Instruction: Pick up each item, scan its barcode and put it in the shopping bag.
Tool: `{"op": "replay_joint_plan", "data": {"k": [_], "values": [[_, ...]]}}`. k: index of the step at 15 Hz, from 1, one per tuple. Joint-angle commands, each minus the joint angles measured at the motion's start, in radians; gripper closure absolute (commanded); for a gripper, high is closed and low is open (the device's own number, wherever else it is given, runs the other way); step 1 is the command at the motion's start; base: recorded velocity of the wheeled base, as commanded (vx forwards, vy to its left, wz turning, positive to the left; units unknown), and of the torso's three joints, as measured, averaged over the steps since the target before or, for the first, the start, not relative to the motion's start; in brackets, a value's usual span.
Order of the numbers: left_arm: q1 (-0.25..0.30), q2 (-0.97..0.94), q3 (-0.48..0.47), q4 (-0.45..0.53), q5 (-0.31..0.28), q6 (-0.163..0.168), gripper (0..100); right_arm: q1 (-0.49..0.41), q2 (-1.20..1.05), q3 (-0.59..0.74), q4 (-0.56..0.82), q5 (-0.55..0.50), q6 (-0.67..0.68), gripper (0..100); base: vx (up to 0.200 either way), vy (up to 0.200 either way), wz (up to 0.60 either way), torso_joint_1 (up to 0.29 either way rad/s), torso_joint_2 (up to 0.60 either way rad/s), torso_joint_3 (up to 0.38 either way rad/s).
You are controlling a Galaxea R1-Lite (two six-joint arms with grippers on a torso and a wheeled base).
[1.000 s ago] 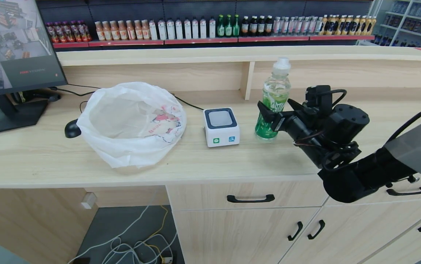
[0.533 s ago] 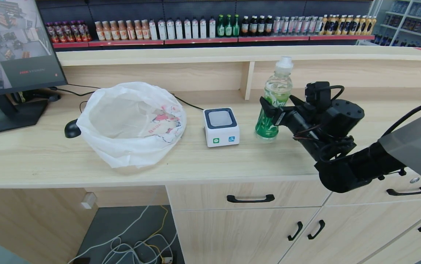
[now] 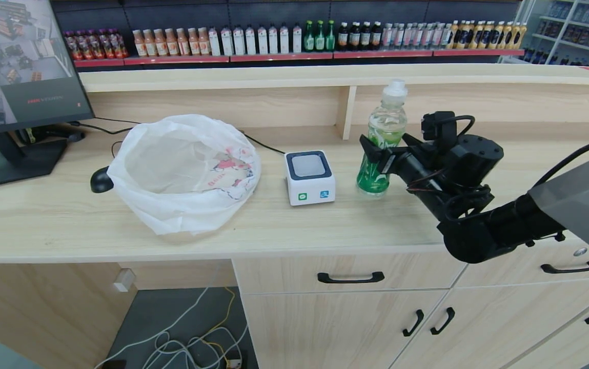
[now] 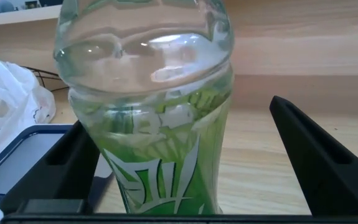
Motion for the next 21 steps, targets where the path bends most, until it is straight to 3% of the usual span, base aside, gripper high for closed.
{"op": "replay_joint_plan", "data": {"k": [1,15,21], "values": [[0.000,0.000,0.000,0.000,0.000,0.000,0,0.002,-0.011,-0.002,0.001,-0.001,0.000,0,0.000,0.000,0.00,0.000,0.00,0.000],[0.000,0.000,0.000,0.000,0.000,0.000,0,0.021,0.026,-0.008,0.016,-0.001,-0.022,0,0.000,0.000,0.00,0.000,0.00,0.000],[0.000,0.000,0.000,0.000,0.000,0.000,0,0.025,0.033,-0.112,0.105,0.001,-0.014,0,0.000,0.000,0.00,0.000,0.00,0.000]]}}
